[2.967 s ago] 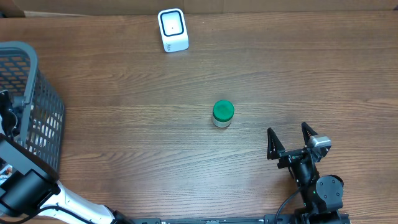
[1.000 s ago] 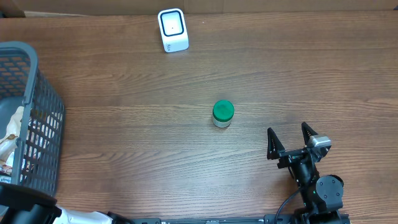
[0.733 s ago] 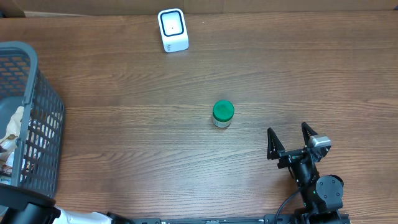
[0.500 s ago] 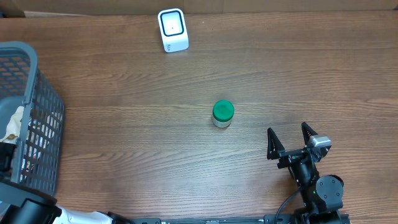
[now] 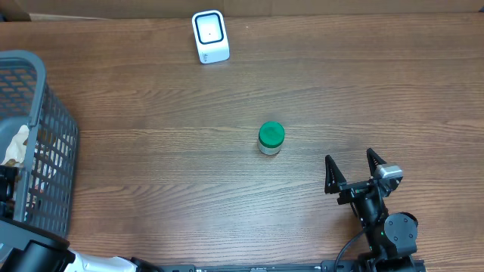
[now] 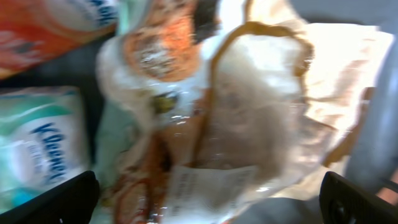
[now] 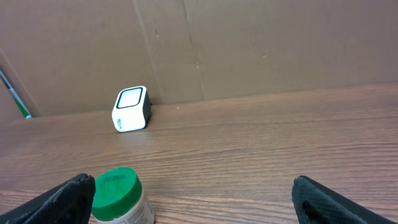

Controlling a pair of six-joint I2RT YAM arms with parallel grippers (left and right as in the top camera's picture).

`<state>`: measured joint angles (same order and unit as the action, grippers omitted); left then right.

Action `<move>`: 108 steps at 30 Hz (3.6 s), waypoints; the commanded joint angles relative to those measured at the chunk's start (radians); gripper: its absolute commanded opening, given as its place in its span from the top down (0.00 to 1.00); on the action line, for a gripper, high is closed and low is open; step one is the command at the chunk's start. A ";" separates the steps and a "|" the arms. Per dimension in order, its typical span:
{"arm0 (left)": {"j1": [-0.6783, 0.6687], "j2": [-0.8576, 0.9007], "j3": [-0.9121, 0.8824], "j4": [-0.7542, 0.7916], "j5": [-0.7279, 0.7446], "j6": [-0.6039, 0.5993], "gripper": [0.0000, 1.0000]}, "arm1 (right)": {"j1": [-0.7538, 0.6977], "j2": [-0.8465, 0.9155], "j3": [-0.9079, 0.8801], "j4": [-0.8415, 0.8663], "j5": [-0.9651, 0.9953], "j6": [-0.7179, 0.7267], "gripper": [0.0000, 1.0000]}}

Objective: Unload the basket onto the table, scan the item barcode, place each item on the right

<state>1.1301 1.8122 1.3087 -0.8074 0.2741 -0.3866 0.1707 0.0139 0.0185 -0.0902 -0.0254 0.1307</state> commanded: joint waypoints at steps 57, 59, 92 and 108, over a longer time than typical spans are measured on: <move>-0.163 -0.013 -0.169 0.309 -0.063 0.135 0.96 | -0.001 -0.011 -0.010 0.006 0.005 -0.001 0.00; -0.163 -0.040 -0.131 0.255 -0.063 0.119 0.96 | -0.001 -0.011 -0.010 0.006 0.005 -0.001 0.00; -0.474 -0.820 0.029 0.050 0.165 -0.093 0.96 | -0.001 -0.011 -0.010 0.006 0.005 -0.001 0.00; -1.176 -0.711 -0.259 -0.084 -0.056 -0.315 0.96 | -0.001 -0.011 -0.010 0.006 0.005 -0.001 0.00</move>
<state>0.0254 1.0828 1.1137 -0.9161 0.3202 -0.5762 0.1707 0.0139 0.0185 -0.0906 -0.0250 0.1307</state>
